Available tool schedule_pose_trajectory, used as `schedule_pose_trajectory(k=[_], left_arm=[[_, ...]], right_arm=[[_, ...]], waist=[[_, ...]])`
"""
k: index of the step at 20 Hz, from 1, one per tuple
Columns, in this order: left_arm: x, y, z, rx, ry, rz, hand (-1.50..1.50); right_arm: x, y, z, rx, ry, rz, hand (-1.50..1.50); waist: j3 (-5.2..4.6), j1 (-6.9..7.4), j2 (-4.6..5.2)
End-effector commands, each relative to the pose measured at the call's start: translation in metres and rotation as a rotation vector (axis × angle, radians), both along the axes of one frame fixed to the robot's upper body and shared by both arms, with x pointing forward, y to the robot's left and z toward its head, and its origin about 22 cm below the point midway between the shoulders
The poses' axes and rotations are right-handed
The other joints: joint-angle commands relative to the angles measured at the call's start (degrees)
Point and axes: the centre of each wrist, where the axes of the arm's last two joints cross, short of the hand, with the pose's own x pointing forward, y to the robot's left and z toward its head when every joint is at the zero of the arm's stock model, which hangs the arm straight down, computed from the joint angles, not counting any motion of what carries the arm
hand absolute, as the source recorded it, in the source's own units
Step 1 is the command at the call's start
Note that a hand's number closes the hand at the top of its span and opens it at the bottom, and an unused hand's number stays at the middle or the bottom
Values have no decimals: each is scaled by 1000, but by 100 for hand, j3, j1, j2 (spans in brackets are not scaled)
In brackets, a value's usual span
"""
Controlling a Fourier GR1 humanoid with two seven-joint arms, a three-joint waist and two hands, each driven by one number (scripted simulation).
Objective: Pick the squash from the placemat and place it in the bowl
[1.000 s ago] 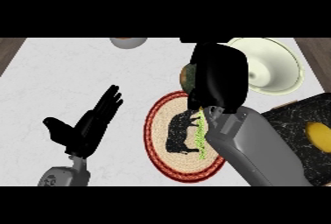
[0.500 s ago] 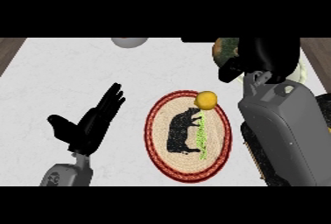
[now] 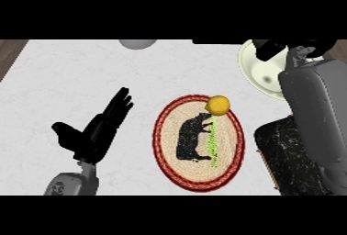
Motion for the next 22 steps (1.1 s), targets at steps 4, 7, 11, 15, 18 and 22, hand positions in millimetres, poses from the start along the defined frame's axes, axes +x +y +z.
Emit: schedule_pose_trajectory(k=[4, 7, 11, 15, 18, 22], left_arm=[[0, -1, 6, -17, -2, -15, 0], [14, 2, 5, -14, 4, -19, 0], [7, -18, 5, -9, -24, -54, 0], [5, -15, 15, -8, -21, -59, 0], [0, -16, 4, -10, -24, -64, 0], [11, 1, 12, -6, -22, -35, 0]], right_arm=[[43, -53, -39, -67, 20, -54, 150], [52, -66, -54, -101, 43, -63, 150], [57, -104, -75, -134, 194, -145, 150], [57, -128, -83, 38, 251, -272, -150], [55, -136, -91, 119, 189, -214, -150], [49, -147, -104, 234, 75, -139, -150]], waist=[[1, 113, 38], [1, 91, 41], [6, 250, 114], [12, 280, 100], [18, 347, 137], [21, 242, 109]])
